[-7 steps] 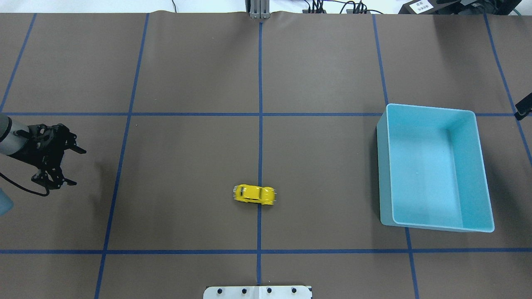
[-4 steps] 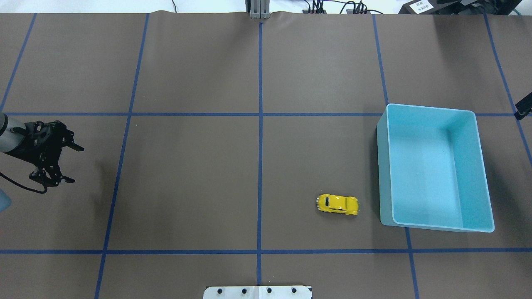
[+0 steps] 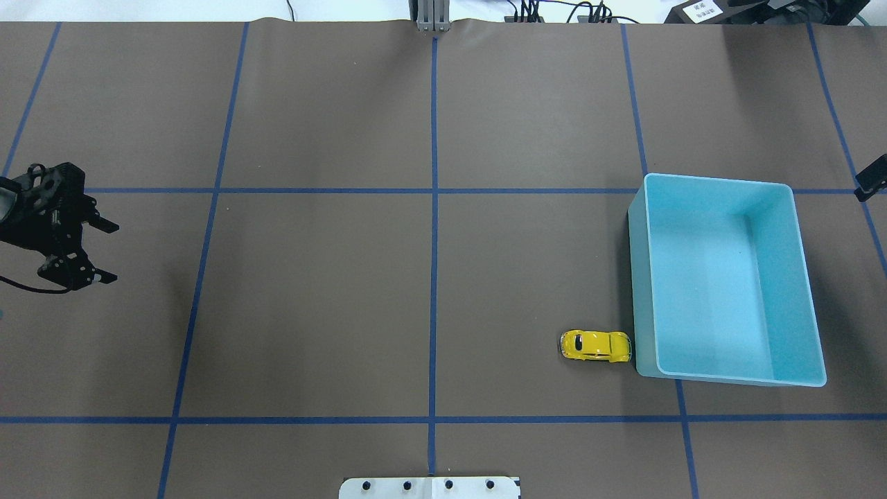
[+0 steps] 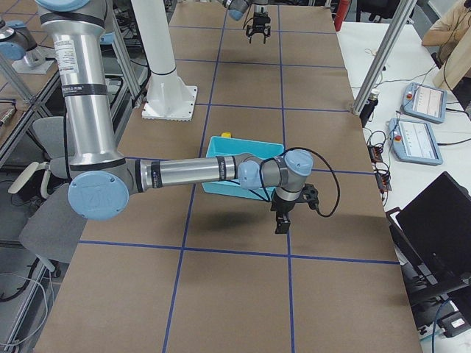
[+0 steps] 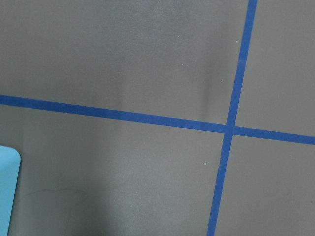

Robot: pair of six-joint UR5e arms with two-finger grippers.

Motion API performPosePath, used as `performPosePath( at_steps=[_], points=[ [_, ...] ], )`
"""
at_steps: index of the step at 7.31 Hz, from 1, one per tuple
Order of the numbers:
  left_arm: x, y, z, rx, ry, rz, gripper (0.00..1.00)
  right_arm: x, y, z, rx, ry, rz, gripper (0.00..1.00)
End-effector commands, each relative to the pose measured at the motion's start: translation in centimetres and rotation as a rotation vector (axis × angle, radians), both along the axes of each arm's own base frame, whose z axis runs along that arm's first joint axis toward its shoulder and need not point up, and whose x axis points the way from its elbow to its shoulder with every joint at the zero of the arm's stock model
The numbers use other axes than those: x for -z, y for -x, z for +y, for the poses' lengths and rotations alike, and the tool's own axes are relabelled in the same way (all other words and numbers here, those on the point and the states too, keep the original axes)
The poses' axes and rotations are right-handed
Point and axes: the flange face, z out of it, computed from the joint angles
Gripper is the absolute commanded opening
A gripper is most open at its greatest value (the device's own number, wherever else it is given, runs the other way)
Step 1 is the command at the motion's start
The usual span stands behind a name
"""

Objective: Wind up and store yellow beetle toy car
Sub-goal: 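Raise the left gripper away while the right arm moves toward the bin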

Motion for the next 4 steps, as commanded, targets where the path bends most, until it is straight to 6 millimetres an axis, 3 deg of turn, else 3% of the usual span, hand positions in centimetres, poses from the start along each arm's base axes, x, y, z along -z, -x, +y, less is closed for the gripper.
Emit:
performPosePath(
  at_steps=[1,2,4],
  points=[
    [0.3,3.8,-2.3,0.170,0.187,0.000,1.00,1.9,1.4,-1.5,-0.011,-0.012,-0.002,1.00],
    [1.0,6.4,-4.6,0.243,0.247,-0.023,1.00,3.6,2.0,-2.7,-0.058,0.003,-0.013,1.00],
    [4.3,12.7,-9.7,0.393,0.409,-0.093,1.00,7.0,3.1,-3.4,-0.141,0.057,-0.070,1.00]
  ],
)
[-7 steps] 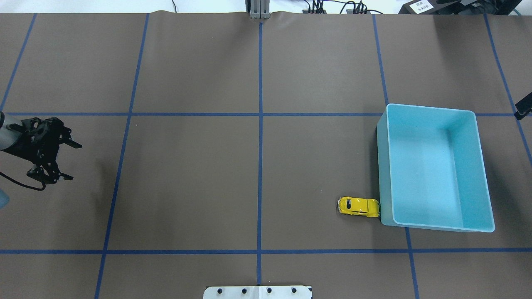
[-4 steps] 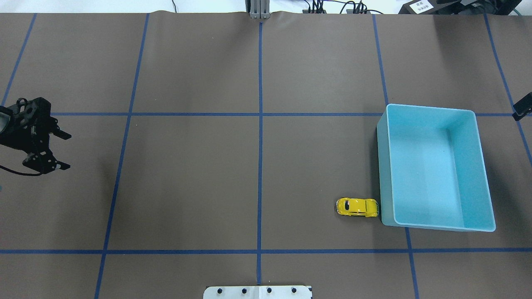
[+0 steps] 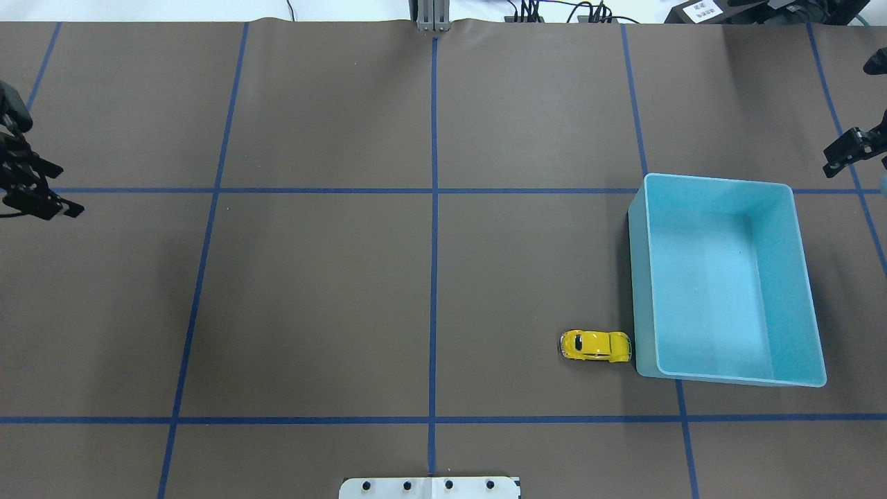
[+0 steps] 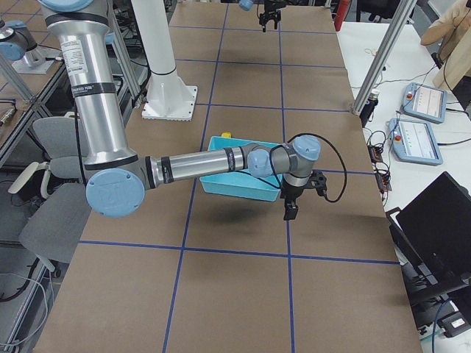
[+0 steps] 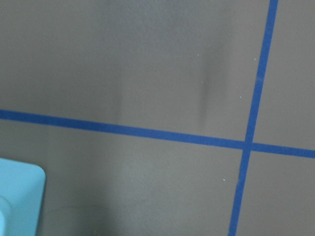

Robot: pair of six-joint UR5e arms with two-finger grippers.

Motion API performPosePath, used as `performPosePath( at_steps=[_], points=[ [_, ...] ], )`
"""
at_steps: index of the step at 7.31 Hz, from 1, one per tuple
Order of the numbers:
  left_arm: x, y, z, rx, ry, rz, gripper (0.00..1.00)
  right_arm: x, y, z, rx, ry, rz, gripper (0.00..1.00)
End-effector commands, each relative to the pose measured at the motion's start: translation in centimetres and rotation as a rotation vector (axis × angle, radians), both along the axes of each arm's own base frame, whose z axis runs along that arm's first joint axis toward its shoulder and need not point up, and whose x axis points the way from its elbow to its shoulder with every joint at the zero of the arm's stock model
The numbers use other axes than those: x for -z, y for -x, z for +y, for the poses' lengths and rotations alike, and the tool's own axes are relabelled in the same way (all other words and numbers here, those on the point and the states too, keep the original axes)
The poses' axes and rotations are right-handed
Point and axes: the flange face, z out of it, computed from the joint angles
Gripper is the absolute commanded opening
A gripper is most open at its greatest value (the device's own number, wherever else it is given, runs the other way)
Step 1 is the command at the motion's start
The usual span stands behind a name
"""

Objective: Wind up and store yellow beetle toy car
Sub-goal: 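Raise the left gripper away while the right arm moves toward the bin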

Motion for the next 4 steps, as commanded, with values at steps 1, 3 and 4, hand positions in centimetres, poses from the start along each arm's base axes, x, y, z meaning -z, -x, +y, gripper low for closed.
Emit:
performPosePath(
  at_steps=[1,3,4],
  points=[
    [3.3,7.3,-4.4,0.154,0.217,-0.070,1.00,2.7,0.8,-0.3,-0.137,0.116,-0.063,1.00],
    [3.5,13.0,-3.9,0.256,0.383,-0.134,1.00,8.1,9.0,0.3,-0.364,0.381,-0.095,1.00],
    [3.1,15.1,-3.3,0.296,0.442,-0.161,1.00,10.9,12.7,0.5,-0.416,0.449,-0.101,1.00]
  ],
)
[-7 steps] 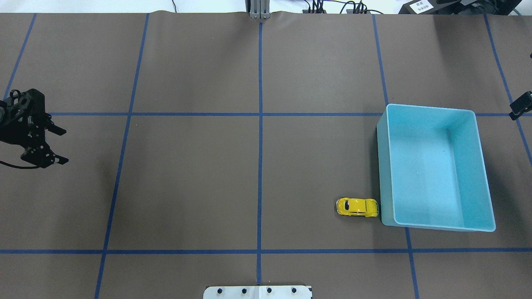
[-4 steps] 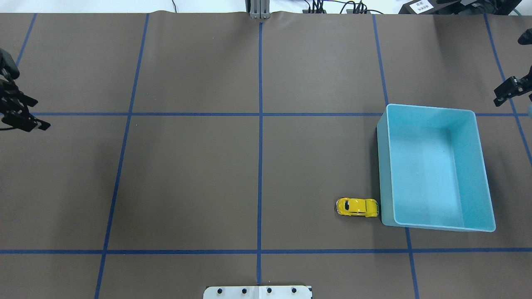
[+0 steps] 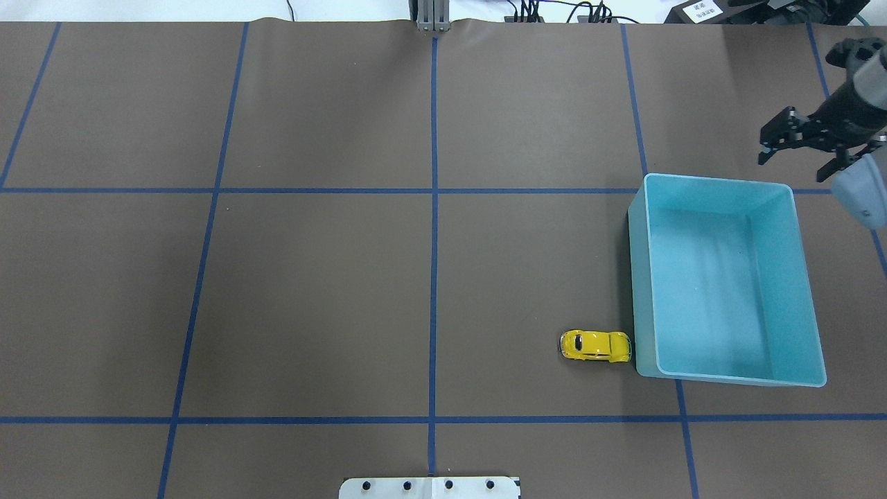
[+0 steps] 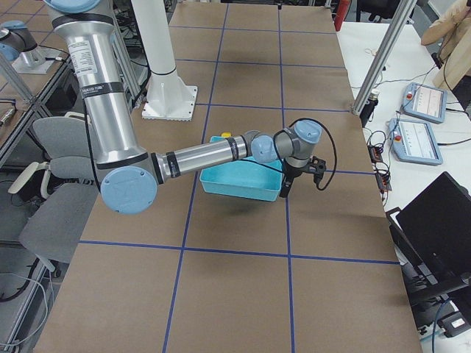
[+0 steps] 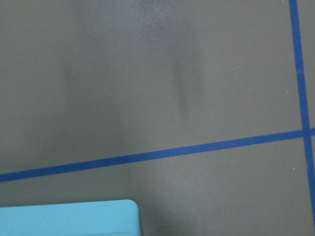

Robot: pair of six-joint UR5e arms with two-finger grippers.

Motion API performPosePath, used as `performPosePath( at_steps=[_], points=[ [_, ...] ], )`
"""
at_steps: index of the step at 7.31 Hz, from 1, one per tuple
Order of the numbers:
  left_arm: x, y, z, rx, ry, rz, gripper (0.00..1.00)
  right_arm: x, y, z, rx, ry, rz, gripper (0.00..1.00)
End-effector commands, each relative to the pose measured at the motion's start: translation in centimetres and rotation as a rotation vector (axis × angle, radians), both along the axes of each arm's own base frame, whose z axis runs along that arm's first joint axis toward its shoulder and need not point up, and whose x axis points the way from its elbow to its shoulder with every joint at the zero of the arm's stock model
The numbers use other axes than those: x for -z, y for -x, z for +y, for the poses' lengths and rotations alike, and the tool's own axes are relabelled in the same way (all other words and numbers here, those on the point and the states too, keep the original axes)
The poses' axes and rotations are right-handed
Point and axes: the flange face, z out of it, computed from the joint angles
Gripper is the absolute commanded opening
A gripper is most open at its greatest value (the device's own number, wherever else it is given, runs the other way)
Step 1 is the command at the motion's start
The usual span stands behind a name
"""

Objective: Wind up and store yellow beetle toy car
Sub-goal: 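Lower the right gripper over the car beside the bin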

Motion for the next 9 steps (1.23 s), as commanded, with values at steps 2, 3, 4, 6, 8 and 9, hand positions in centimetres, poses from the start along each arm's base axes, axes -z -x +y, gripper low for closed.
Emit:
performPosePath(
  at_steps=[2,3,4,6,8,9],
  points=[
    [-4.2,10.8,3.2,0.212,0.290,-0.036,1.00,11.5,13.4,1.2,-0.215,0.238,-0.016,1.00],
    [-5.5,13.3,3.7,0.292,0.368,-0.027,1.00,14.1,15.6,2.4,-0.238,0.224,-0.013,1.00],
    [-9.0,14.8,6.3,0.329,0.441,-0.019,1.00,16.0,16.2,3.5,-0.240,0.220,-0.024,1.00],
    [-13.9,16.6,11.1,0.365,0.515,-0.008,1.00,19.2,22.5,7.3,-0.377,0.347,0.027,1.00],
    [-15.2,16.1,13.9,0.374,0.554,-0.003,1.00,20.7,25.6,10.8,-0.523,0.544,0.040,1.00],
    [-15.1,15.9,13.7,0.412,0.594,-0.006,1.00,20.4,25.7,11.5,-0.506,0.641,0.075,1.00]
  ],
)
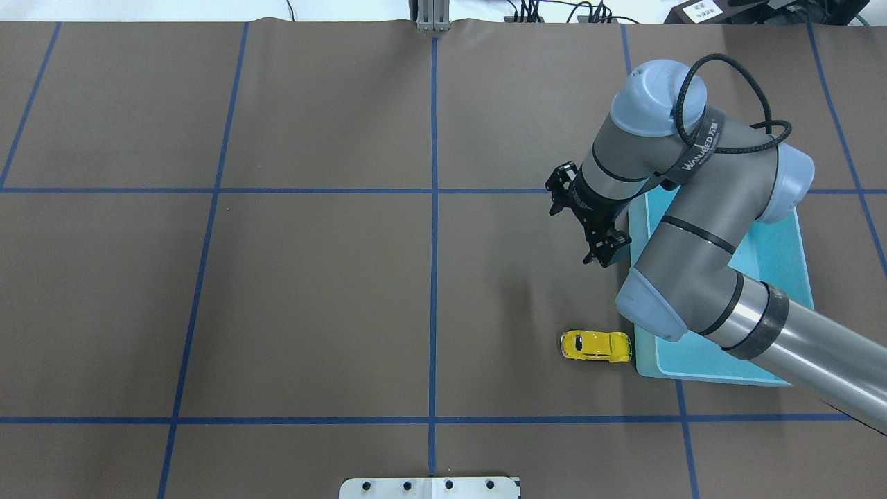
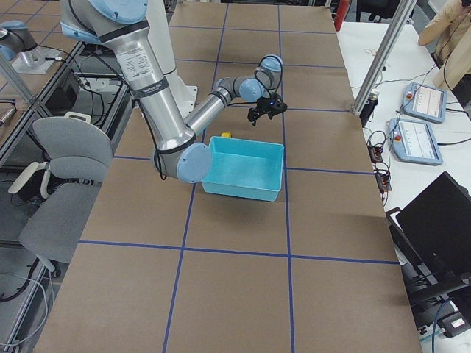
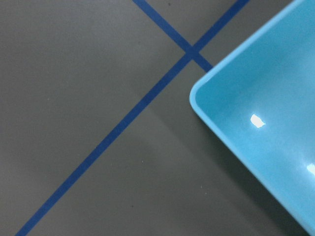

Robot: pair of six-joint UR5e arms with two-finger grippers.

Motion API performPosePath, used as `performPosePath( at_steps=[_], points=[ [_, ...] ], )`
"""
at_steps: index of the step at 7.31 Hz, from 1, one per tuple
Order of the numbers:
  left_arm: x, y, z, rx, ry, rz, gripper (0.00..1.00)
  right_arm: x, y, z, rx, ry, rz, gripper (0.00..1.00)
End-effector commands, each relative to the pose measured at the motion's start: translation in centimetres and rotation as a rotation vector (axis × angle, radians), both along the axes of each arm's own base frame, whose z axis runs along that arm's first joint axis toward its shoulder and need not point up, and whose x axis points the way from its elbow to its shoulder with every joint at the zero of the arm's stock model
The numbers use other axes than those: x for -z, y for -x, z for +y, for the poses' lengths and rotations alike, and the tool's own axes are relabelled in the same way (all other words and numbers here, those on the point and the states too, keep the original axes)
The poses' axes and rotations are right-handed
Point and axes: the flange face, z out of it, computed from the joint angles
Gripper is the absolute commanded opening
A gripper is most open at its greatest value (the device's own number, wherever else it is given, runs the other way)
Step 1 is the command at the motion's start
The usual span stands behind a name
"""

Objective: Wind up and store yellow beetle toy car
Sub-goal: 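Lower the right gripper over the car beside the bin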

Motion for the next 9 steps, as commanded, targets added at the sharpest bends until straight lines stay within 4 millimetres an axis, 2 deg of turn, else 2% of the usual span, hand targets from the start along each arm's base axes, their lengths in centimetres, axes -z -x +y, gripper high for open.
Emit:
performPosePath(
  at_steps=[1,2,3,4,5,6,8,9],
  points=[
    [0.5,-0.1,-1.6,0.053,0.035,-0.008,1.00,-0.4,0.7,1.7,-0.053,0.243,0.048,1.00],
    [0.3,-1.5,-2.5,0.055,0.040,-0.012,1.00,-1.4,1.1,2.6,-0.078,0.314,0.070,1.00],
    [0.0,-5.5,-3.9,-0.003,0.004,-0.018,1.00,-3.3,1.8,3.7,-0.089,0.352,0.109,1.00],
    [-1.0,-6.3,-5.0,-0.007,-0.023,-0.019,1.00,-3.9,2.5,4.6,-0.127,0.406,0.134,1.00],
    [-0.9,-6.4,-5.2,-0.001,-0.031,-0.017,1.00,-4.0,1.8,5.6,-0.127,0.410,0.130,1.00],
    [-0.4,-6.6,-5.2,-0.001,-0.041,-0.008,1.00,-3.1,2.2,7.0,-0.137,0.429,0.125,1.00],
    [-0.6,-6.6,-5.0,-0.002,-0.037,-0.007,1.00,-3.4,3.9,11.3,-0.109,0.406,0.152,1.00],
    [-0.5,-6.6,-4.9,-0.002,-0.039,-0.006,1.00,-3.9,3.9,11.5,-0.138,0.410,0.169,1.00]
  ],
)
